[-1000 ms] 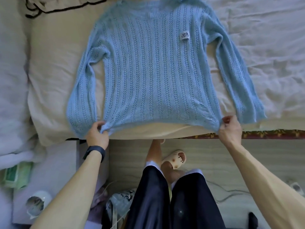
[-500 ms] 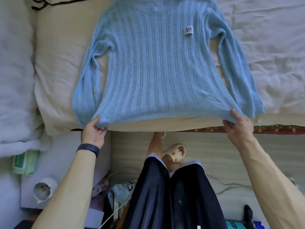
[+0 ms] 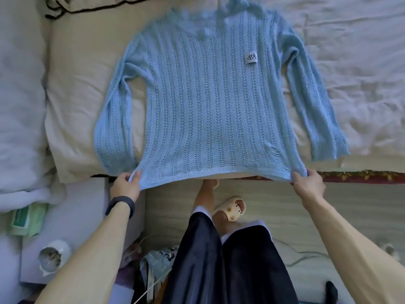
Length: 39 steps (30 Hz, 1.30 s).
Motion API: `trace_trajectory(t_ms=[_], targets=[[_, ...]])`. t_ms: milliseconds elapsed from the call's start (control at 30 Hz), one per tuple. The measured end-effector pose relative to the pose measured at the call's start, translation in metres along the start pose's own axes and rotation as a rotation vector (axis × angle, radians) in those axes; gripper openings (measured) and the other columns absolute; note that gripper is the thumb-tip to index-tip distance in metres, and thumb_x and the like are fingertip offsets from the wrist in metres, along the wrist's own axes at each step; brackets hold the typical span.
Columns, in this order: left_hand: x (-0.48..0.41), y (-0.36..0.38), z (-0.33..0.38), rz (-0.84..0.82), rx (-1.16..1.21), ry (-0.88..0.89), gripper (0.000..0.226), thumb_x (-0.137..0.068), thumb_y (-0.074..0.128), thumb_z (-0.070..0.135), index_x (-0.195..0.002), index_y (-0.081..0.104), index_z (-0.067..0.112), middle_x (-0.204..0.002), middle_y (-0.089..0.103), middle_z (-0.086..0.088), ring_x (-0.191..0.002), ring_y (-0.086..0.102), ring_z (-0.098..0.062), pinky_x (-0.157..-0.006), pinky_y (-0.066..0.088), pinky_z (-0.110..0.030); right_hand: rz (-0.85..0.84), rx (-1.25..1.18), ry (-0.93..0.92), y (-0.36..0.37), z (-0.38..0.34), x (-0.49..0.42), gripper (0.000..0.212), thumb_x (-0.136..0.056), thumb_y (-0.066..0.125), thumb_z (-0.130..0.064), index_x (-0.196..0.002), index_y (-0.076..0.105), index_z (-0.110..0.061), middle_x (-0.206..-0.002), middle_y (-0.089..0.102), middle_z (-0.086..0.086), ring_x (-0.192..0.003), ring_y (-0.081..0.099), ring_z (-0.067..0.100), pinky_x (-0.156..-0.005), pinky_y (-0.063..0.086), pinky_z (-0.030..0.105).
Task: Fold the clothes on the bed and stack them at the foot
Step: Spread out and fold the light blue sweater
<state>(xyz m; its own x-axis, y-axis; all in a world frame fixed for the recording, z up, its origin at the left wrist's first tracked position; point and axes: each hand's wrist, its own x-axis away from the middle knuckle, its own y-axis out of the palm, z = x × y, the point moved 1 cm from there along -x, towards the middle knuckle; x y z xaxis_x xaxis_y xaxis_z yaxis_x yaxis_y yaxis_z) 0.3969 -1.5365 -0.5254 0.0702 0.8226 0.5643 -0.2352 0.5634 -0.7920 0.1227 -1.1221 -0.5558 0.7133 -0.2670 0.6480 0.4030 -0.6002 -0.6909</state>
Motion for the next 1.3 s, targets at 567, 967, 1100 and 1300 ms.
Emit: trace_trajectory(t_ms=[567, 967, 1100, 1300], targets=[[-0.056, 0.136, 0.209, 0.005, -0.634, 0.899, 0.067, -0.094, 0.006, 0.078, -0.151, -0.016, 0.054, -0.162, -0.023, 0.013, -0.152, -0.023, -0.015, -0.119, -0.021, -0.052, 0.038, 0.71, -0.852, 0.105, -0.169, -0.047, 0.069, -0.099, 0.009, -0.073, -0.16, -0.008, -0.044, -0.169, -0.018, -0.006, -0.154, -0.024, 0.014, -0.124, -0.012, 0.053], [-0.006, 0.145, 0.325, -0.1, -0.536, 1.172, 0.06, -0.096, 0.045, 0.05, -0.151, 0.039, 0.029, -0.166, 0.019, -0.01, -0.152, 0.017, -0.033, -0.12, 0.002, -0.063, 0.112, 0.372, -0.059, -0.039, -0.124, -0.098, 0.1, -0.077, 0.073, -0.067, -0.153, 0.031, -0.018, -0.15, 0.038, 0.017, -0.14, 0.033, 0.037, -0.114, 0.03, 0.056], [0.022, 0.196, 0.405, -0.17, -0.671, 1.309, 0.066, -0.098, 0.034, 0.059, -0.157, 0.01, 0.041, -0.168, -0.011, 0.001, -0.154, -0.011, -0.024, -0.116, -0.018, -0.057, 0.013, 0.435, -0.06, -0.069, -0.113, -0.129, 0.095, -0.064, 0.07, -0.085, -0.139, 0.039, -0.034, -0.136, 0.042, 0.005, -0.135, 0.036, 0.03, -0.111, 0.029, 0.055], [0.034, 0.242, 0.453, -0.218, -0.727, 1.148, 0.072, -0.097, 0.027, 0.067, -0.151, -0.018, 0.054, -0.164, -0.028, 0.004, -0.153, -0.018, -0.027, -0.113, -0.015, -0.066, -0.226, 0.237, -0.039, -0.099, -0.093, -0.145, 0.048, -0.075, 0.07, -0.071, -0.097, 0.066, -0.028, -0.089, 0.068, -0.005, -0.082, 0.065, 0.018, -0.074, 0.052, 0.037]])
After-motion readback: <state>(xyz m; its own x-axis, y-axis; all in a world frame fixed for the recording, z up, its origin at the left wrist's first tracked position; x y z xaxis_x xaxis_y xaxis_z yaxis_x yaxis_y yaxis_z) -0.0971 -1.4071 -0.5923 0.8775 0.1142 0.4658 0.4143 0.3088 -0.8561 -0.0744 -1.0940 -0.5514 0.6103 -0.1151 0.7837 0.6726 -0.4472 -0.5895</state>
